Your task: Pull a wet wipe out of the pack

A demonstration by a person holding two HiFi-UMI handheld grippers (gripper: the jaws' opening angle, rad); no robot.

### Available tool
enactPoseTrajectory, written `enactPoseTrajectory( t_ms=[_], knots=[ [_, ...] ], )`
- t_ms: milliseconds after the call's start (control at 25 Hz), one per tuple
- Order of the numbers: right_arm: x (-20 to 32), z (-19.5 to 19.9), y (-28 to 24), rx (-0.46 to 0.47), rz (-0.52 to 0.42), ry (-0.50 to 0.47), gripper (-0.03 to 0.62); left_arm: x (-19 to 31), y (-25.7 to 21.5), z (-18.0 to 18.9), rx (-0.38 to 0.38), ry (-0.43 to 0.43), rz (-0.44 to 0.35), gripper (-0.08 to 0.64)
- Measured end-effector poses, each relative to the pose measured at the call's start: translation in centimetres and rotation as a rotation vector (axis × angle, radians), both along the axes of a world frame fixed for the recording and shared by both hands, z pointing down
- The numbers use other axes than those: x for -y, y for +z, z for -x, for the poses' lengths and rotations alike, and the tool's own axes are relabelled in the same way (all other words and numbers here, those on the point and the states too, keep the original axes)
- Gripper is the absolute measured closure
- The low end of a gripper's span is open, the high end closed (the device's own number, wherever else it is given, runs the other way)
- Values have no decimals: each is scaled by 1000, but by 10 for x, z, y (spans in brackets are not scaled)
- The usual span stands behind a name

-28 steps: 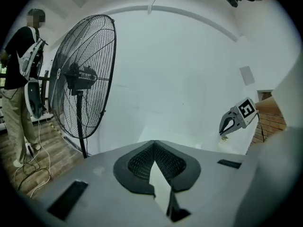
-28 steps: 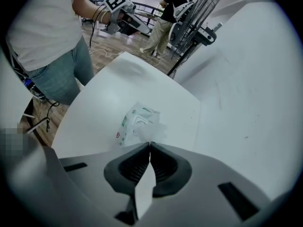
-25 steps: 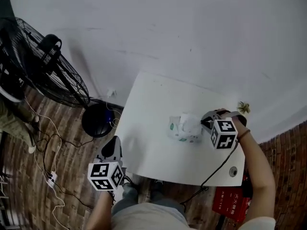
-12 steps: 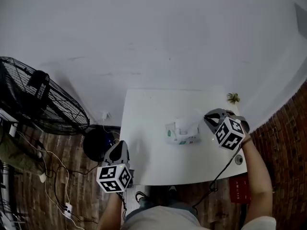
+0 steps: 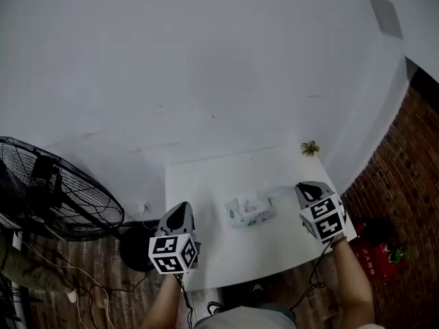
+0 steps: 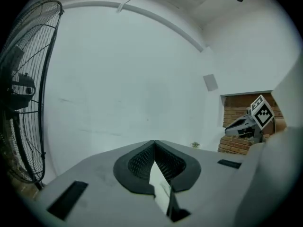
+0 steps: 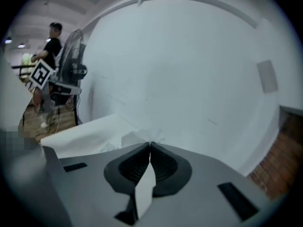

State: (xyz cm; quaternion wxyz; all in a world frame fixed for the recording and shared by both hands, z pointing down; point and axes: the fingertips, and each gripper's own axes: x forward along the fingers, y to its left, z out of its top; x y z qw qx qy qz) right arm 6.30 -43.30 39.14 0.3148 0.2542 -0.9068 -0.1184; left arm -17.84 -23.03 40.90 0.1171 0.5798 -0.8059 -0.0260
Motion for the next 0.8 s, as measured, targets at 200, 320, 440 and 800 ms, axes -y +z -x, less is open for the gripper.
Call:
enactPoseTrajectory(
  t_ms=[200,320,440,800],
  knots=[
    [-7,-43,-8,304,106,258,584,32,-5,-18,-19,57,-5,560],
    [-13,-67,-6,436,114,369,584,47,-5,-32,-29,79,-2,558],
    [-20,-86,2,496,114,444,584,57,-1,-47,-37,97,2,560],
    [-27,-113,18,532,140,493,587,63,2,-65,-44,92,7,560]
  ],
)
